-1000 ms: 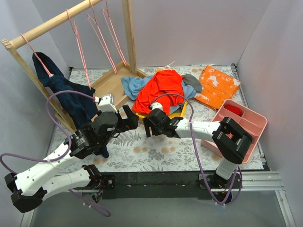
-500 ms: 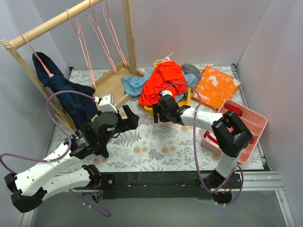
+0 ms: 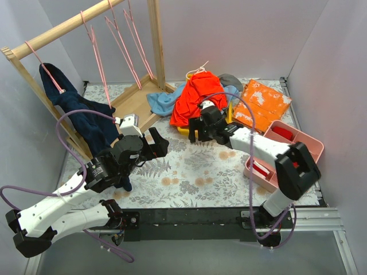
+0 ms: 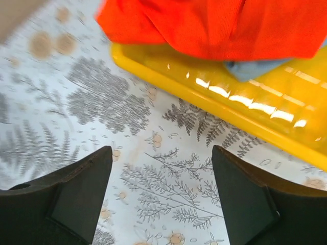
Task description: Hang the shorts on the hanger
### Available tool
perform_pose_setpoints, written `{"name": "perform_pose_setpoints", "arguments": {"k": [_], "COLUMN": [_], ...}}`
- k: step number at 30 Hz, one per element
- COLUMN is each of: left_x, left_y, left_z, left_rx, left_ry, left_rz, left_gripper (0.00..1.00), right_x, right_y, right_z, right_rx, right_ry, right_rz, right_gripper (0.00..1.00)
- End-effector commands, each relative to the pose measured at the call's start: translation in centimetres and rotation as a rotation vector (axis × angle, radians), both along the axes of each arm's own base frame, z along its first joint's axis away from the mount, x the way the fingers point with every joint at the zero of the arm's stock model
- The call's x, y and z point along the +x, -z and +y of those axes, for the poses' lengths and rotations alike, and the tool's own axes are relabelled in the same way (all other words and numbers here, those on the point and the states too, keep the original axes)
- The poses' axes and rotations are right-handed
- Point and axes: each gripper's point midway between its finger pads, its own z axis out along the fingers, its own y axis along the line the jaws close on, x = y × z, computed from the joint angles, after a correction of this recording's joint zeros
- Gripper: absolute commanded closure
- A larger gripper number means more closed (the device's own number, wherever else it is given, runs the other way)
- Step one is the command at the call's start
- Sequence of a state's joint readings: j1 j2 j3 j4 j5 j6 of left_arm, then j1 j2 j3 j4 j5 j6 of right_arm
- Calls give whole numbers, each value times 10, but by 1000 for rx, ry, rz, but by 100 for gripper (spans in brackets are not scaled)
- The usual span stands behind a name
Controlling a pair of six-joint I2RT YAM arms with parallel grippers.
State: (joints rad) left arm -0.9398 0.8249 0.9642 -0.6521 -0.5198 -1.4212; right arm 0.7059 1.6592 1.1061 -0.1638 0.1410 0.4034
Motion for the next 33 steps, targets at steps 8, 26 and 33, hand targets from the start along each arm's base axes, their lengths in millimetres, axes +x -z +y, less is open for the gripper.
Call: {"name": "perform_pose_setpoints", "arguments": {"k": [8,26,33], "left_x": [1,3,1], "left_y": [-5,-4,-15], "left_z": [-8,-23,-20], "left_rx": [-6,-6,-17], "left_ry": [26,80,86], "left_rz": [-5,-3,-29], "left_gripper": [2,2,2], "right_x": [136,205,140], "right_y": [-138,-187,-306], "right_z": [-61,-63,-82], "right_rx": [86,151,228], "right_ry": [158,197,180], "right_rz": [-290,-376,-556], "right_gripper": [14,99,99]}}
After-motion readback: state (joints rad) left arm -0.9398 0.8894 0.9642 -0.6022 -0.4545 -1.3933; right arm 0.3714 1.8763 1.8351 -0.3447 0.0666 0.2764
